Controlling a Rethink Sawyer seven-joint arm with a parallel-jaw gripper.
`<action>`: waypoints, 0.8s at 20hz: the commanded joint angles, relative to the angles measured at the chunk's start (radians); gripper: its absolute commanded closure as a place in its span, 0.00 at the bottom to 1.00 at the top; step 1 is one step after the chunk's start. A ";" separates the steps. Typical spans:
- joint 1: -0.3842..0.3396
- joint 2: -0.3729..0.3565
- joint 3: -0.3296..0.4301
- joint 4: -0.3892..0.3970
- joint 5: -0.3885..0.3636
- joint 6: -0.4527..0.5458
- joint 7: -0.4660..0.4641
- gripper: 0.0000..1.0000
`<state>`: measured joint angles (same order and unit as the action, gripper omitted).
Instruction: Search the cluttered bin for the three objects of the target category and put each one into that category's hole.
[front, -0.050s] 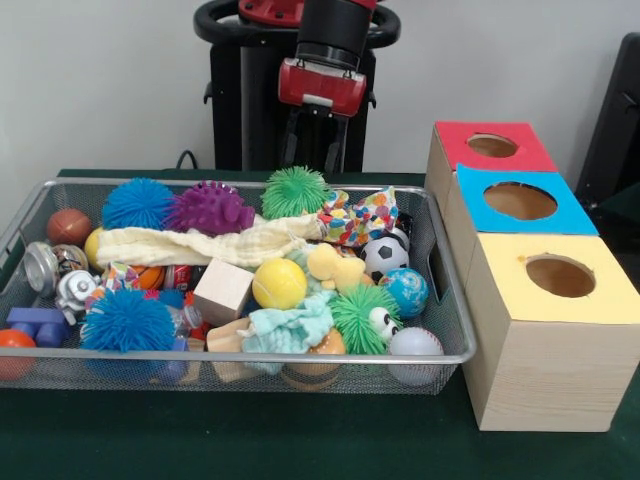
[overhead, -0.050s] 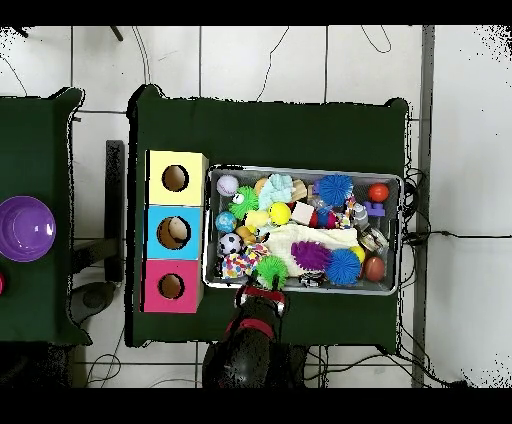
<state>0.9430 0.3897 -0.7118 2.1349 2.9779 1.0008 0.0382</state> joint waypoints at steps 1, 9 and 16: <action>-0.029 -0.004 0.075 -0.192 0.019 0.034 -0.004 0.00; -0.025 -0.001 0.060 -0.226 0.031 0.003 0.029 0.00; -0.019 0.002 0.046 -0.245 0.040 -0.014 0.075 0.00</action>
<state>0.9420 0.3852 -0.7356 2.0946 2.9781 1.0006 0.0382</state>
